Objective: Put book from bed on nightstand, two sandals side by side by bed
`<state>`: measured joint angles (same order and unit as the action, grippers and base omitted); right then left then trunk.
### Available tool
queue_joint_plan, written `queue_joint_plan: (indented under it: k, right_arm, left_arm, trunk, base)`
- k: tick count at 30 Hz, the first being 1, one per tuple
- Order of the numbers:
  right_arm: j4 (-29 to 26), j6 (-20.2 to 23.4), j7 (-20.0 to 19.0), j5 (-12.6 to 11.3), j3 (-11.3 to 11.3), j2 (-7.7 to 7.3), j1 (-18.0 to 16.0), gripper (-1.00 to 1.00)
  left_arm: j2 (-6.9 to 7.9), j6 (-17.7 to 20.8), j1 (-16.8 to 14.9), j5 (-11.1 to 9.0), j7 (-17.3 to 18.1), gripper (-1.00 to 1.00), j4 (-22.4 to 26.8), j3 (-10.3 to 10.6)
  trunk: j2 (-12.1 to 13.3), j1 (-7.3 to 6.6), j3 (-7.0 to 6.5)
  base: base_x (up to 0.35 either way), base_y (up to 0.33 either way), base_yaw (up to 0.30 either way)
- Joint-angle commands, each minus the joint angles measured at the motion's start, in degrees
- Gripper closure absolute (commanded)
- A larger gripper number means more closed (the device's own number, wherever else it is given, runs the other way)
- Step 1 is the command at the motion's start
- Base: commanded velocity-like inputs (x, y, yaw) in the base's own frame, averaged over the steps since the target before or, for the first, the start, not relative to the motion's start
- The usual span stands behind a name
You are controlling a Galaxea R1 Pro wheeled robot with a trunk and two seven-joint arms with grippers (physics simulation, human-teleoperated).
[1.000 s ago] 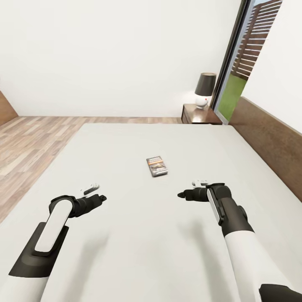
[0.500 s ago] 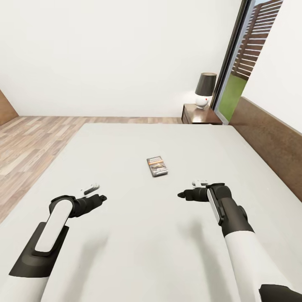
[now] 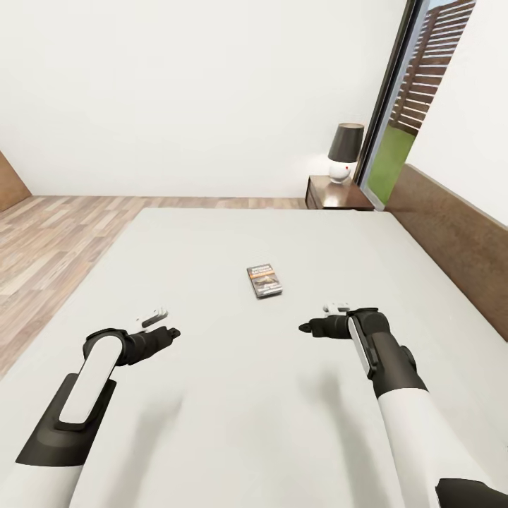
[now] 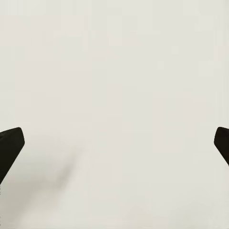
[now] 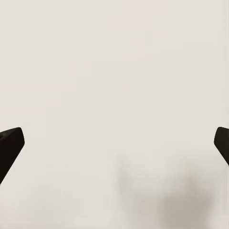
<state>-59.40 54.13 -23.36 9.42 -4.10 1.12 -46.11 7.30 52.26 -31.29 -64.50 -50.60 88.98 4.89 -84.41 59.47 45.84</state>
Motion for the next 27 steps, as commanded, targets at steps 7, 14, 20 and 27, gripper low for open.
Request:
queue_joint_plan:
  k: [7,14,20,27]
  right_arm:
    - [-0.44,0.22,-0.64,0.60,-0.21,0.04,0.02,-1.00]
    - [-0.21,0.32,-0.63,0.56,-0.27,0.02,-0.19,-1.00]
    - [0.29,0.36,-0.63,0.59,-0.35,0.02,-0.50,-1.00]
    - [0.47,0.36,-0.63,0.60,-0.38,0.02,-0.63,-1.00]
  left_arm:
    - [0.08,-0.03,-0.01,-0.47,-0.58,-1.00,0.05,0.18]
    - [0.08,-0.04,0.00,-0.57,-0.56,-1.00,0.05,0.20]
    - [0.03,-0.05,0.00,-0.68,-0.56,-1.00,0.05,0.21]
    - [0.00,-0.05,-0.02,-0.71,-0.56,-1.00,0.05,0.21]
  trunk:
    - [-0.03,0.00,0.24]
    - [-0.03,0.00,0.74]
    - [-0.03,0.00,1.25]
    - [-0.03,0.00,1.87]
  base:
    - [0.000,0.000,0.000]
    - [0.000,0.000,0.000]
    - [0.000,0.000,0.000]
    - [0.000,0.000,0.000]
